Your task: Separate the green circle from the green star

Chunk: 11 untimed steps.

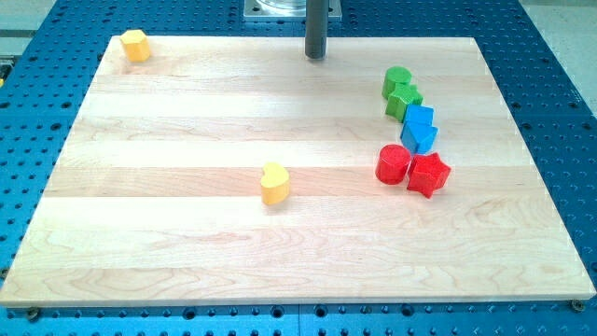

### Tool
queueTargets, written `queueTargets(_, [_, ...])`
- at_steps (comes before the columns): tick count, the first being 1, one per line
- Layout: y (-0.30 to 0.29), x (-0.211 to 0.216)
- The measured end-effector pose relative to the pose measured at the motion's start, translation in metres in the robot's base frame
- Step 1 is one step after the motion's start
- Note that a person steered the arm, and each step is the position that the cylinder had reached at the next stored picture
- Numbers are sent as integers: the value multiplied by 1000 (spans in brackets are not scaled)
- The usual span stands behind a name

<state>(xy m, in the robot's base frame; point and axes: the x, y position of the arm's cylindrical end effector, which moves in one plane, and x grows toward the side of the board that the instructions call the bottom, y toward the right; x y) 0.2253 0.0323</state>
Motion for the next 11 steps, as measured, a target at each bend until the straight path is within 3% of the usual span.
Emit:
queueTargets(2, [47, -19])
queueTargets(3, [109, -21])
queueTargets(4, [182, 24])
queueTargets(5, [193, 73])
queueTargets(7, [119, 71])
queueTargets(8, [132, 67])
queueTargets(9, [95, 105])
queueTargets(10, [15, 110])
queueTargets(11, [-2, 149])
